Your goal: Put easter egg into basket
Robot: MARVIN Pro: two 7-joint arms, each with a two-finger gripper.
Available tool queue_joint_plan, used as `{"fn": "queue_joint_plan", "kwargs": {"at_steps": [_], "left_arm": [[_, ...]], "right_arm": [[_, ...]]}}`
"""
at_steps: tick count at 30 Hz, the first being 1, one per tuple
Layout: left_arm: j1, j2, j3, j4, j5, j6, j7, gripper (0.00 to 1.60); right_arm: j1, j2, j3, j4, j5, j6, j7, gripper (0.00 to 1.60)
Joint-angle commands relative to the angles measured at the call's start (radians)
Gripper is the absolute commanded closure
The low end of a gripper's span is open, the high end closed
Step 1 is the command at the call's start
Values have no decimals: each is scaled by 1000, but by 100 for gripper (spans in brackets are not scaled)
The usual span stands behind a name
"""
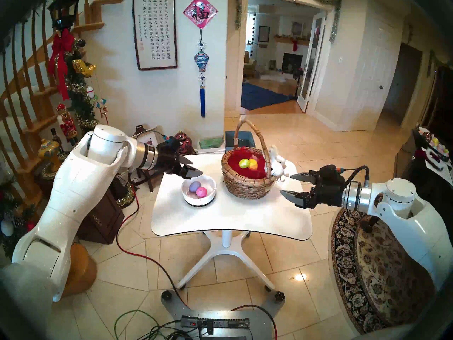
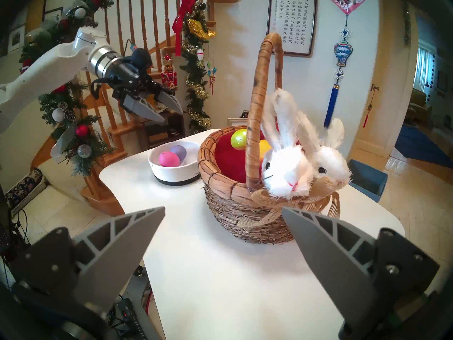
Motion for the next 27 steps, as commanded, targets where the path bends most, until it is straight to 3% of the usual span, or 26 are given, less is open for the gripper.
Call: {"fn": "queue_joint_plan", "kwargs": {"at_steps": [1, 10, 27], "left_arm": [[115, 53, -55, -108, -23, -6, 44, 3], [231, 47, -111, -225, -25, 3, 130, 5], [210, -14, -60, -260, -32, 98, 181, 11]], "right_arm": [[2, 2, 9, -1, 1, -2, -1, 0], [2, 2, 10, -2, 1, -2, -2, 0], [2, 2, 10, -2, 1, -2, -2, 0]]}}
